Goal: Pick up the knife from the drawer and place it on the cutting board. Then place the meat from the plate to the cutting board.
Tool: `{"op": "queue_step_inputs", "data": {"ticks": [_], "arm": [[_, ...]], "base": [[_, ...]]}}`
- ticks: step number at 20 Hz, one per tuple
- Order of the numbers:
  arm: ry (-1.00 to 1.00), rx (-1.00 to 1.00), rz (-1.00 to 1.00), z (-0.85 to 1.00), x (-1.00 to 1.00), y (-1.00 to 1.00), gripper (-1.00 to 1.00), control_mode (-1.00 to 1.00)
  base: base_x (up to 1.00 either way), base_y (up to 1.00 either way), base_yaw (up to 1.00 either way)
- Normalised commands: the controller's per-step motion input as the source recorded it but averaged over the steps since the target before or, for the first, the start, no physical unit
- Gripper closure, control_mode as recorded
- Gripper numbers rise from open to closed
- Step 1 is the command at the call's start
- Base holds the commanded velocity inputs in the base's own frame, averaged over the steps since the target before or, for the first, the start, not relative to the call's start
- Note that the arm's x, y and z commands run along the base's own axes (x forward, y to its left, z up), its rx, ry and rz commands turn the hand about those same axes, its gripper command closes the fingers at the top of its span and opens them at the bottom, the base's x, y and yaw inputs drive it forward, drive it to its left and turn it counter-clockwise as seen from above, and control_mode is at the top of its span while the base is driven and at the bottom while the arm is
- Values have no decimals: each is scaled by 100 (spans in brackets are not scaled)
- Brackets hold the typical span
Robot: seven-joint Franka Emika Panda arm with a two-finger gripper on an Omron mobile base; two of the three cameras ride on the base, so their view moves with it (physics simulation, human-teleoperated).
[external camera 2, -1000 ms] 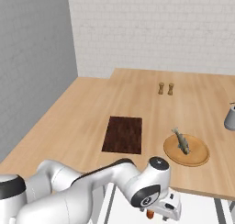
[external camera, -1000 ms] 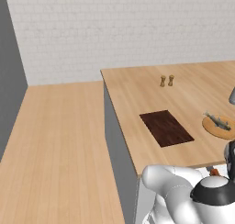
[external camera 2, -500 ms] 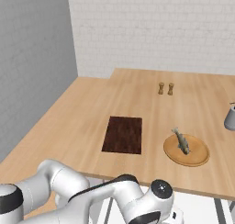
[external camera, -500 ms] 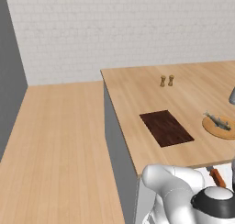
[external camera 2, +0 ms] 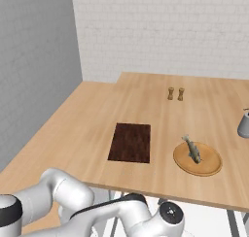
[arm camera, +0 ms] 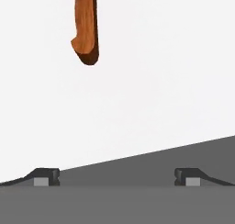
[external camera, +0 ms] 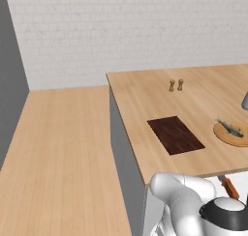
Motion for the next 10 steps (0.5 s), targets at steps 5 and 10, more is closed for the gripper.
{"op": "queue_step_inputs", "data": {"ticks": [5, 10], "arm": [[7, 0, 0, -13, -9, 0, -100, -100], [4, 0, 0, -10, -36, 0, -100, -100]], "base": [[0, 0, 0], [0, 0, 0]]}}
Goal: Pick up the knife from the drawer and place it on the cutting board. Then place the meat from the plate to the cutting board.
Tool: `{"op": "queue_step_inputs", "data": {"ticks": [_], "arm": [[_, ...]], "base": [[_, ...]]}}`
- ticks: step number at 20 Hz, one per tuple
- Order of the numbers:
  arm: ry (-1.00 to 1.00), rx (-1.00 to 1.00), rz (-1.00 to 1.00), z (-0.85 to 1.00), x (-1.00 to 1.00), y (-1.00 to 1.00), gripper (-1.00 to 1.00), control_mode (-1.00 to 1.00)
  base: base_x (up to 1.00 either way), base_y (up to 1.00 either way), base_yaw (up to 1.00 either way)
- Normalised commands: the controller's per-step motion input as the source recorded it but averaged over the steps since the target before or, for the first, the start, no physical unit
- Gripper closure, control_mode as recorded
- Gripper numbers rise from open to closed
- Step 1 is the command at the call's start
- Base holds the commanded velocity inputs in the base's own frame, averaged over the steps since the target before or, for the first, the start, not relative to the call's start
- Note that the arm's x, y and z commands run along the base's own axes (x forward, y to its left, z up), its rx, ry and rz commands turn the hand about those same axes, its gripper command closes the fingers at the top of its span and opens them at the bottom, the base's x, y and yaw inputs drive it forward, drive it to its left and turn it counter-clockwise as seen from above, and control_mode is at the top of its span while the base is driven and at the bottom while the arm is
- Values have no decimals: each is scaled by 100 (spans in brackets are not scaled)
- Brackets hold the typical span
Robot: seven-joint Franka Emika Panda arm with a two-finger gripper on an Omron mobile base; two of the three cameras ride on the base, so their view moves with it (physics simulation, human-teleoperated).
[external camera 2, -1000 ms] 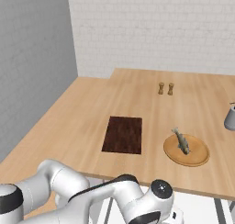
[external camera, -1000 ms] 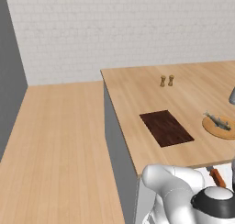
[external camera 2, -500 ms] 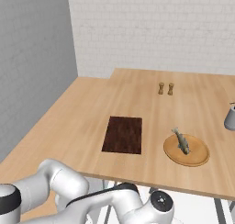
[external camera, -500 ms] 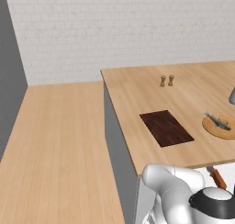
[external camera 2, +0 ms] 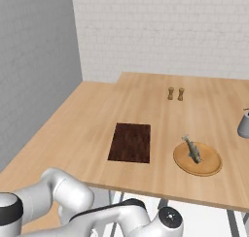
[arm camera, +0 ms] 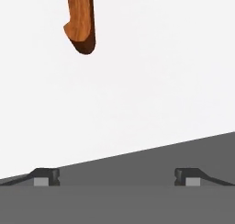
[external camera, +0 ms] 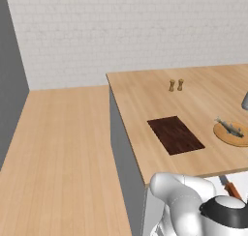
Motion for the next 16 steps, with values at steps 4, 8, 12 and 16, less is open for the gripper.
{"op": "queue_step_inputs", "data": {"ticks": [4, 8, 12, 16], "arm": [[6, 0, 0, -14, -34, -2, -100, -100], [9, 0, 0, -15, -40, -1, -100, -100], [15, 0, 0, -21, -55, -13, -100, -100], [13, 0, 0, -29, -55, -10, -100, -100]], "base": [[0, 0, 0], [0, 0, 0], [0, 0, 0], [0, 0, 0]]}}
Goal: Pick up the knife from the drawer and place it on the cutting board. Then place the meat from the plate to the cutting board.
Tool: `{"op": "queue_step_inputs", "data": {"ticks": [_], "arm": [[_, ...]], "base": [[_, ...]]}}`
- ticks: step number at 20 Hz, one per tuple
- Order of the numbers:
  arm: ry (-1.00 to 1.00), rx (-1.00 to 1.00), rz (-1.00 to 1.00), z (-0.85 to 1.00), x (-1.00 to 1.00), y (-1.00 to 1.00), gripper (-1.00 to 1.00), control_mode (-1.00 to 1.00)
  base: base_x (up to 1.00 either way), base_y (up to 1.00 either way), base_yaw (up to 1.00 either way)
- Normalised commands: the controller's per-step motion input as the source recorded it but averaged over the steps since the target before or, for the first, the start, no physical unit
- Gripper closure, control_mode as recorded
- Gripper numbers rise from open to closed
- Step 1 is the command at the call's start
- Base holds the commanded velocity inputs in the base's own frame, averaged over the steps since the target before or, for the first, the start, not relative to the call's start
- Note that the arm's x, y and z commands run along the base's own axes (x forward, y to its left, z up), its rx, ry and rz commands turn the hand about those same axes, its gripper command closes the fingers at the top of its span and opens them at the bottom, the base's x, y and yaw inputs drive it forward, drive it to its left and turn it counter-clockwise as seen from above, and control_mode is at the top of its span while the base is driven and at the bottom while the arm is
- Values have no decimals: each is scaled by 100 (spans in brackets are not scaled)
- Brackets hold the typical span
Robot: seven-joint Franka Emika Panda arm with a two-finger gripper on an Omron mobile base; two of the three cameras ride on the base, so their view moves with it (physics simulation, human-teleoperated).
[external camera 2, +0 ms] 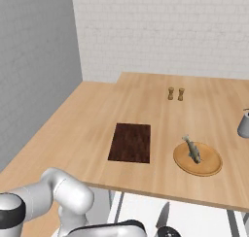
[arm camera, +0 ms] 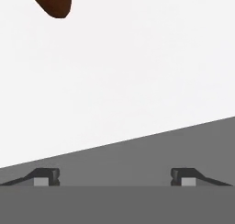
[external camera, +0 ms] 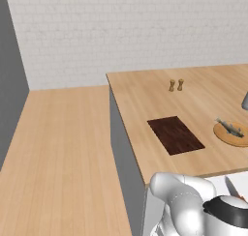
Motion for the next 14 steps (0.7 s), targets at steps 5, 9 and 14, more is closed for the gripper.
{"op": "queue_step_inputs", "data": {"ticks": [5, 9, 14], "arm": [[10, 0, 0, -34, -56, -9, -100, -100], [7, 0, 0, -38, -50, -3, -100, -100], [6, 0, 0, -37, -42, 0, -100, -100]], "base": [[0, 0, 0], [0, 0, 0], [0, 0, 0]]}}
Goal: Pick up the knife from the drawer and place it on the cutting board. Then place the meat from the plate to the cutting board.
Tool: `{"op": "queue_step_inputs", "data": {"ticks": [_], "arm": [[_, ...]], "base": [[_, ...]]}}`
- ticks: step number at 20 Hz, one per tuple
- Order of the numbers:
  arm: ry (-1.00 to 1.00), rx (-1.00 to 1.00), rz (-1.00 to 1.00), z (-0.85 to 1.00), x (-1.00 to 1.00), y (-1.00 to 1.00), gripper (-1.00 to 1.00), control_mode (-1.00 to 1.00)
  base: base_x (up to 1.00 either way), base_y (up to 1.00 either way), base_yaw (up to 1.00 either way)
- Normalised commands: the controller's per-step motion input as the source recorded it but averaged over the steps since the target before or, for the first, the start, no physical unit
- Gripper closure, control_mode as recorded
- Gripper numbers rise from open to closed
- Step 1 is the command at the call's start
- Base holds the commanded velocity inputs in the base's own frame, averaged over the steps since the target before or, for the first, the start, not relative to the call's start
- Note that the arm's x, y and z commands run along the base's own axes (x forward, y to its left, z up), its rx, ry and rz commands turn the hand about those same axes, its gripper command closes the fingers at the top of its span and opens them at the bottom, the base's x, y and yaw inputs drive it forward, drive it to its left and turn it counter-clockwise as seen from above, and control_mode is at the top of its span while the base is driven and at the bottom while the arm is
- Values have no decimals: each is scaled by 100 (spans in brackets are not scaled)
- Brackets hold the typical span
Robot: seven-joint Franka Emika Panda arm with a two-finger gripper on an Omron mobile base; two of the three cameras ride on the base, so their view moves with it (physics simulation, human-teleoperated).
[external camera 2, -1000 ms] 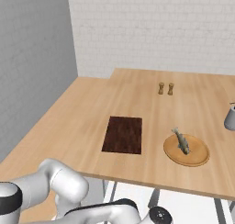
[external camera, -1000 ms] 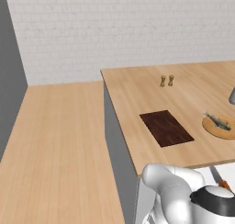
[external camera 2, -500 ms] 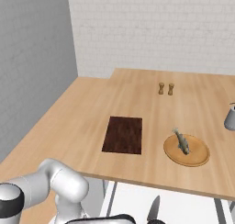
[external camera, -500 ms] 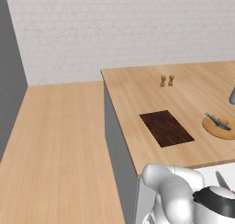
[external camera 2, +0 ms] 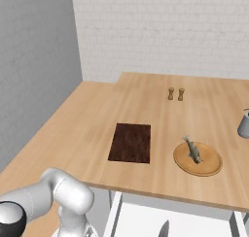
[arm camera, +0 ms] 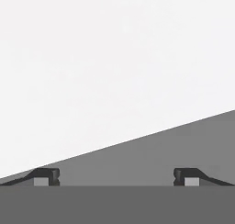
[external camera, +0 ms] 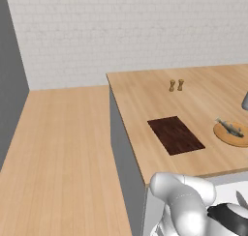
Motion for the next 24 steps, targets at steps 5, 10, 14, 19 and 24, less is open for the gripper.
{"op": "queue_step_inputs", "data": {"ticks": [5, 10, 14, 19, 24], "arm": [[-26, 0, 11, 56, -18, 22, -100, -100], [-18, 1, 12, 33, -4, 2, -100, -100], [-18, 4, 16, 24, 9, 0, -100, -100], [-21, 3, 16, 17, 41, 0, -100, -100], [-14, 0, 8, 11, 41, -4, -100, -100]], "base": [[0, 0, 0], [0, 0, 0], [0, 0, 0], [0, 0, 0], [0, 0, 0]]}}
